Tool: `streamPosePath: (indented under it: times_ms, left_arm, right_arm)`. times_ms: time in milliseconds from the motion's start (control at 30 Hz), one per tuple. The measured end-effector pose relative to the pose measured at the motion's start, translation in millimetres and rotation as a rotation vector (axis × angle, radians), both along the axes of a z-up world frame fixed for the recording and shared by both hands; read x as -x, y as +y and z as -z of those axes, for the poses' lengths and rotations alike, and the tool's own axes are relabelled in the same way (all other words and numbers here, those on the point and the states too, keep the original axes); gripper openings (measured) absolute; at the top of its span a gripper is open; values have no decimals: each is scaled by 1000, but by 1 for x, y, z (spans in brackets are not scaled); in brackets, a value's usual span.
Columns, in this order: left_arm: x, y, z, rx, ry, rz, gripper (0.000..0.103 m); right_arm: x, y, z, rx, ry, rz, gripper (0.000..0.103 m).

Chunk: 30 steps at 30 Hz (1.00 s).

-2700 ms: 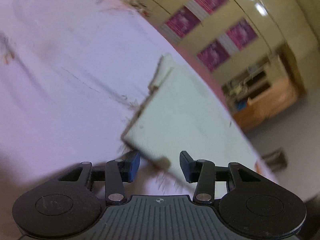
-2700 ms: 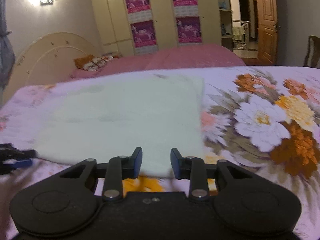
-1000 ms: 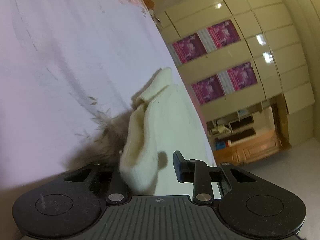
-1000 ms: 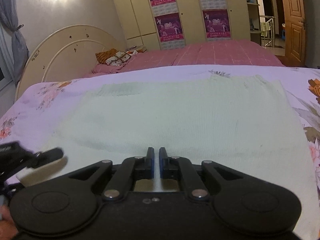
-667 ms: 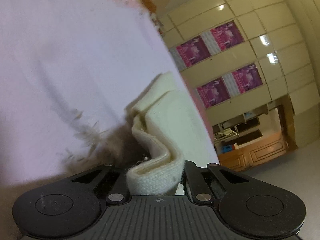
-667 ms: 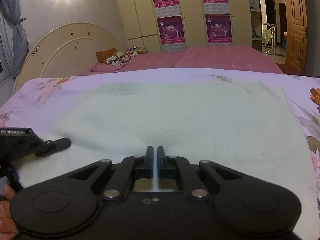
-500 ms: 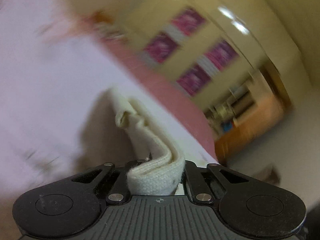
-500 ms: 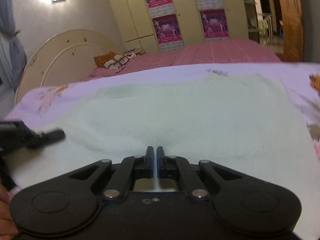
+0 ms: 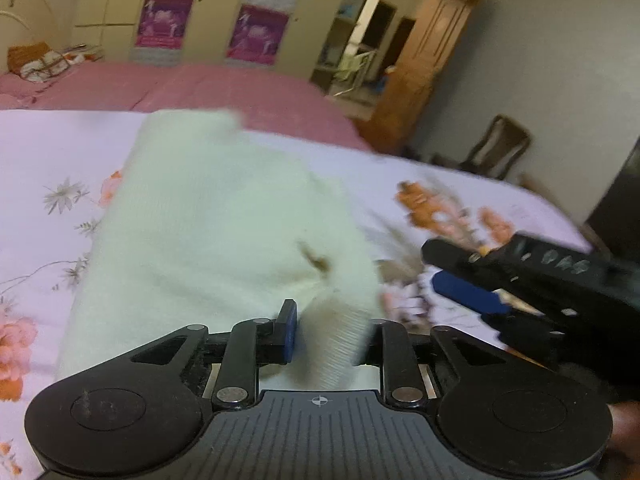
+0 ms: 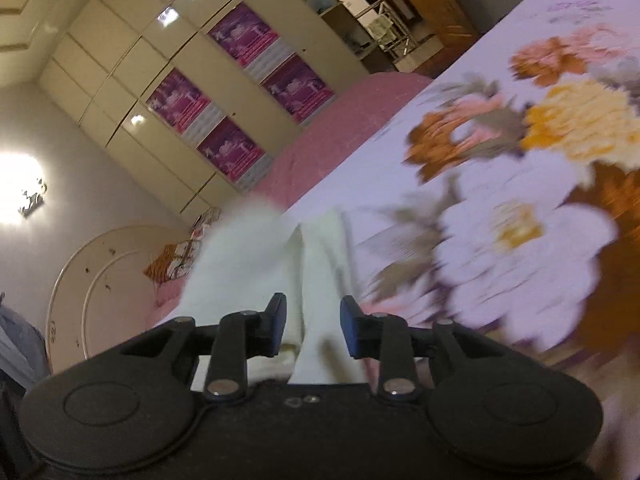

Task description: Fold small clothes

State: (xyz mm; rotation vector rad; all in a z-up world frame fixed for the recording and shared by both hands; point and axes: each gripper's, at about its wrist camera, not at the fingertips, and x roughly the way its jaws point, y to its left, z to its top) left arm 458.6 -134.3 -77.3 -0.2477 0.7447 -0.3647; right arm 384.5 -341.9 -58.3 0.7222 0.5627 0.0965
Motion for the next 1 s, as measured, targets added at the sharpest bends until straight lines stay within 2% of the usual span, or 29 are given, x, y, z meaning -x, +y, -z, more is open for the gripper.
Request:
streamPosePath:
  times_ms: [100, 200, 267, 367, 433, 500, 633, 700, 833, 1000]
  left_arm:
    - [8, 44, -11, 71, -39, -53, 22]
    - [-4, 92, -11, 50, -64, -168, 22]
    - [-20, 117, -7, 49, -19, -225, 22]
    - [-30, 142, 4, 71, 5, -261, 22]
    - [-35, 146, 9, 87, 14, -249, 22]
    - [-36, 142, 20, 58, 26, -232, 22]
    - [-35, 142, 48, 39, 102, -218, 22]
    - [-31, 146, 50, 46, 86, -219, 22]
    - [-25, 156, 42, 131, 16, -230, 23]
    - [-32, 154, 52, 125, 40, -190, 22]
  right_arm:
    - [5, -9, 1, -26, -5, -38, 31]
    - [-4, 9, 3, -35, -5, -102, 35]
    - [-12, 22, 6, -26, 8, -147, 39]
    - [-23, 41, 10, 0, 21, -199, 40]
    - [-29, 48, 12, -1, 35, -215, 40]
    - [-36, 53, 17, -6, 63, -228, 42]
    - [-43, 56, 23, -32, 84, -217, 43]
    - [-44, 55, 25, -59, 80, -209, 43]
    - [-45, 54, 23, -63, 59, -232, 45]
    - [-55, 60, 24, -44, 73, -235, 45]
